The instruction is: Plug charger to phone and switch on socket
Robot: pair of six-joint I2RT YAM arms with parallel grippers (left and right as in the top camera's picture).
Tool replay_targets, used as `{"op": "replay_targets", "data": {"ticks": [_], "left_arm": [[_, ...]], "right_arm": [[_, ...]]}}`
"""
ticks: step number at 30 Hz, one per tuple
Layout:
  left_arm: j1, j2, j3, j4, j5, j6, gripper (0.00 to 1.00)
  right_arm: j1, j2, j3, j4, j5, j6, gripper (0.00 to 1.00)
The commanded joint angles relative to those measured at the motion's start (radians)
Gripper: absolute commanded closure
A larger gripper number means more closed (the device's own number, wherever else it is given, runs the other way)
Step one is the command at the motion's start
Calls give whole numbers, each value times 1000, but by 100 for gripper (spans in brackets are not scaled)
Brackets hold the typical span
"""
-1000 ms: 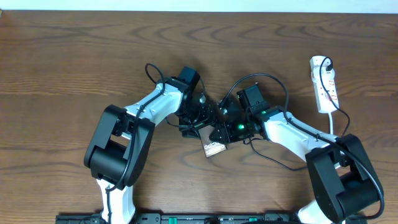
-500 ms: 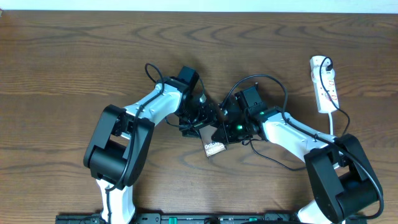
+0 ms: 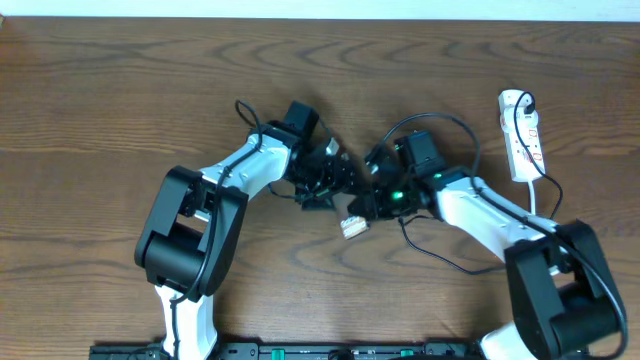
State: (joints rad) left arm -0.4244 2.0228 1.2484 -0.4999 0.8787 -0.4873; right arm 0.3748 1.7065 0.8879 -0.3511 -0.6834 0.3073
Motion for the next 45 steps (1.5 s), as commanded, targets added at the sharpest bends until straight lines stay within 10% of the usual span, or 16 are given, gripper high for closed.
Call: {"op": "replay_targets", "data": {"ticks": [1, 19, 32, 45], "left_arm": [[17, 9, -3, 160, 378, 68, 32], [68, 6, -3, 604, 586, 9, 34], [64, 6, -3, 1596, 591, -743, 48], [-3, 6, -3, 1629, 692, -782, 63]], "right_arm": [[-48, -99, 18, 55, -260, -23, 99], [-286, -151, 17, 183, -406, 67, 99], [-245, -151, 17, 259, -458, 76, 99], [-246, -151, 17, 425, -472, 190, 99]]}}
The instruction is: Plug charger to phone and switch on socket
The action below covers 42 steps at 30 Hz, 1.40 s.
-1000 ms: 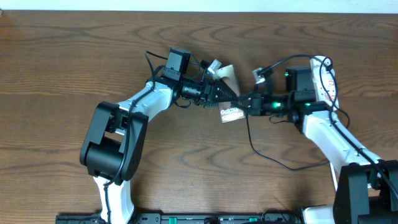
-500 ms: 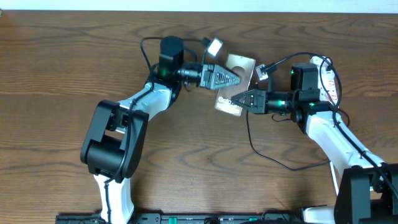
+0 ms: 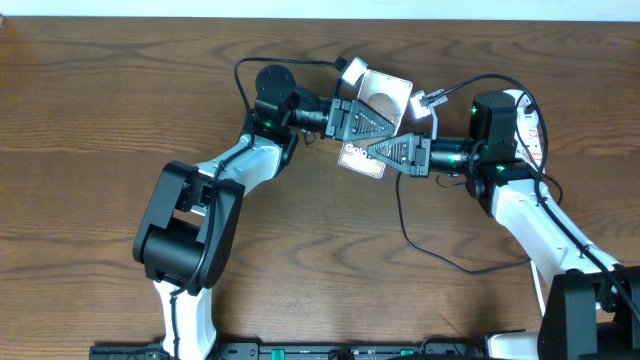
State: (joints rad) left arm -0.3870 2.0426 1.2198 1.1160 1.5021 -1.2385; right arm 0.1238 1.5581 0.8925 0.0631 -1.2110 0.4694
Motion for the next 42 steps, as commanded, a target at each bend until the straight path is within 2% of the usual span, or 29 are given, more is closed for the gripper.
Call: {"op": "replay_targets", "data": {"ticks": [1, 8, 18, 20, 22, 25, 29, 31, 33, 37, 42], "left_arm": [[-41, -14, 25, 13, 68, -31, 63], [-40, -14, 25, 13, 49, -31, 73], [-40, -14, 25, 13, 50, -31, 73], [-40, -14, 25, 13, 50, -31, 78], [-40, -14, 25, 13, 50, -31, 92], [-40, -14, 25, 12, 50, -23, 92], [-29, -14, 25, 12, 50, 3, 93], [-13, -13, 25, 11, 50, 31, 93], [14, -13, 25, 11, 50, 61, 92], [71, -13, 25, -36, 49, 107, 93], [117, -13, 8, -164, -15, 131, 93]], "right_arm": [[5, -2, 13, 7, 56, 28, 99], [7, -2, 13, -40, 19, 21, 99], [7, -2, 13, -187, 4, -97, 99], [7, -2, 13, -178, 4, -96, 99], [7, -2, 13, -175, 5, -97, 99], [6, -2, 13, -171, 8, -97, 98], [-23, -2, 13, -164, 8, -97, 64], [-50, -2, 13, -166, 8, -104, 44], [-69, -2, 13, -182, 8, -117, 34], [-72, -2, 13, -275, 13, -206, 29], [-70, -3, 13, -446, 179, -293, 28]]}}
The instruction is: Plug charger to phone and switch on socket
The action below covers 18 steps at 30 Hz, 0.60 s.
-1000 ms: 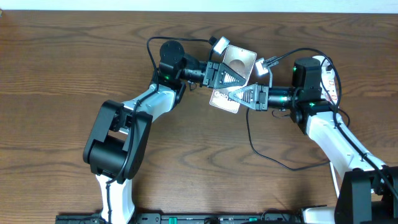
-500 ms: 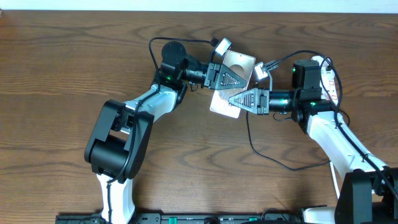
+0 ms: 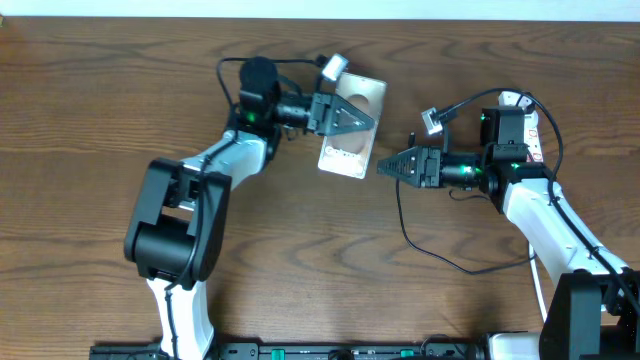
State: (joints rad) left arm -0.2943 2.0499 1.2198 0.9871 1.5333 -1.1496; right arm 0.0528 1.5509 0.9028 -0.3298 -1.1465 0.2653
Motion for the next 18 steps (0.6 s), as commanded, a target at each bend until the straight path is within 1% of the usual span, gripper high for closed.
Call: {"op": "replay_targets", "data": {"ticks": [1, 3, 5, 6, 8, 9, 10, 13, 16, 18], "left_arm": [[31, -20, 2, -64, -68, 43, 93], [41, -20, -10, -117, -118, 43, 94], [45, -20, -20, -169, -169, 58, 93], [45, -20, -21, -203, -192, 75, 93], [45, -20, -21, -259, -224, 106, 93], [45, -20, -21, -301, -244, 135, 93], [45, -20, -21, -330, -252, 166, 92], [45, -20, -21, -388, -280, 223, 93], [47, -20, -21, -444, -347, 264, 93], [48, -20, -21, -498, -451, 309, 93]], "right_arm": [[1, 4, 5, -80, 155, -89, 29], [1, 4, 24, -140, 225, -92, 29], [1, 4, 68, -225, 296, -103, 29], [1, 4, 104, -290, 361, -106, 29], [2, 4, 177, -409, 515, -107, 28], [10, 4, 242, -502, 680, -110, 27], [23, 4, 288, -558, 793, -109, 25], [56, 4, 328, -593, 919, -66, 26], [97, 10, 328, -564, 1020, -43, 25], [127, 31, 328, -534, 1105, -40, 18]]}}
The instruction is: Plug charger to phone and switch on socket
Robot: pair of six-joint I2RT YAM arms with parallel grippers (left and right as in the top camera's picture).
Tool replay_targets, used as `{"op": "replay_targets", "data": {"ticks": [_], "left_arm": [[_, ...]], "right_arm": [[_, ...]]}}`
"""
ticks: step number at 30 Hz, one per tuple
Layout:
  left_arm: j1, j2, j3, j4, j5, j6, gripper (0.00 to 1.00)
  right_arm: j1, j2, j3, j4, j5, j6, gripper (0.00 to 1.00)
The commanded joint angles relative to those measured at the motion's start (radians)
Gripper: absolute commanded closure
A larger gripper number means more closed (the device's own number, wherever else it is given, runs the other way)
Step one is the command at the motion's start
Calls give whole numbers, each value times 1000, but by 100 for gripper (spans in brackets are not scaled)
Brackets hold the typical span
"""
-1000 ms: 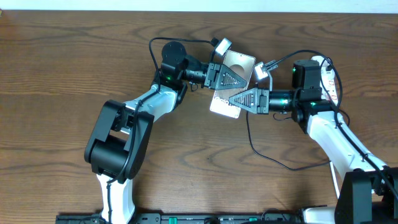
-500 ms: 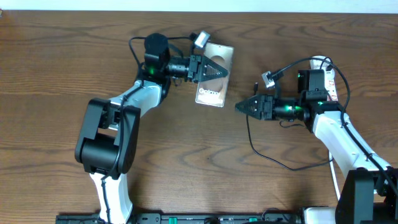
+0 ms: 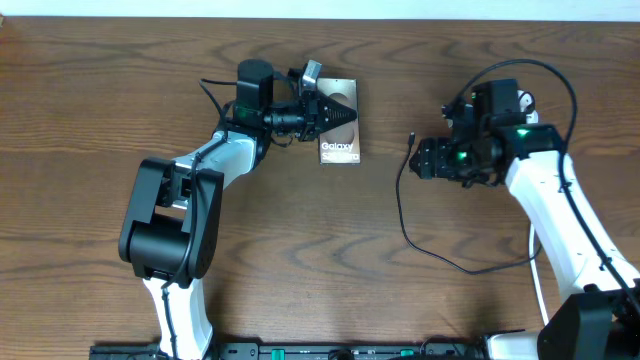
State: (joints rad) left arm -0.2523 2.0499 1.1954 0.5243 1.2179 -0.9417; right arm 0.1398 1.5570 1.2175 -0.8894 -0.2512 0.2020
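The phone [image 3: 340, 140] lies on the table with its "Galaxy" lettering facing up. My left gripper [image 3: 333, 110] sits at the phone's upper end, shut on it. My right gripper [image 3: 424, 160] is well to the right of the phone, its fingers pointing left, shut on the black charger cable [image 3: 401, 205] near its end. The plug itself is too small to make out. The socket strip [image 3: 526, 101] is almost wholly hidden under my right arm; only a white sliver shows, and its switch is hidden.
The cable loops across the table in front of my right arm to about [image 3: 460, 268], and another loop arcs over the arm at the back [image 3: 560, 80]. The table's far edge [image 3: 320, 18] runs close behind both arms.
The phone was held tilted in my left gripper; now it lies flat, slightly lower and squarer. My right gripper has drawn back right and turned, with the cable end now beside it.
Both grippers first met near the table's middle over a small white piece. Then they were at the back with the phone raised between them and the plug close by. Later they stood apart, phone left, cable right, and now further apart.
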Motion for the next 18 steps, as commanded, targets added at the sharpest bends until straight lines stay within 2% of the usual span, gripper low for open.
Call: {"op": "replay_targets", "data": {"ticks": [1, 2, 4, 7, 8, 10, 15, 18], "left_arm": [[5, -20, 3, -57, -184, 108, 93], [5, -19, 3, -78, -233, 108, 93], [5, -18, 3, -81, -291, 108, 93], [5, -18, 3, -33, -296, 107, 93], [5, -18, 3, -10, -296, 105, 93], [5, -18, 3, -7, -296, 82, 93], [4, -17, 3, -15, -292, 80, 92], [4, -17, 3, -15, -287, 80, 93]], "right_arm": [[48, 36, 13, 42, 210, -2, 6], [54, 46, 13, 66, 193, -32, 1], [69, 72, 11, 144, 158, -50, 1], [69, 112, 9, 216, 158, -21, 2], [63, 137, 9, 229, 158, 16, 13], [56, 175, 9, 235, 151, 60, 23], [58, 272, 9, 320, 136, 106, 36], [58, 323, 9, 381, 136, 160, 39]]}}
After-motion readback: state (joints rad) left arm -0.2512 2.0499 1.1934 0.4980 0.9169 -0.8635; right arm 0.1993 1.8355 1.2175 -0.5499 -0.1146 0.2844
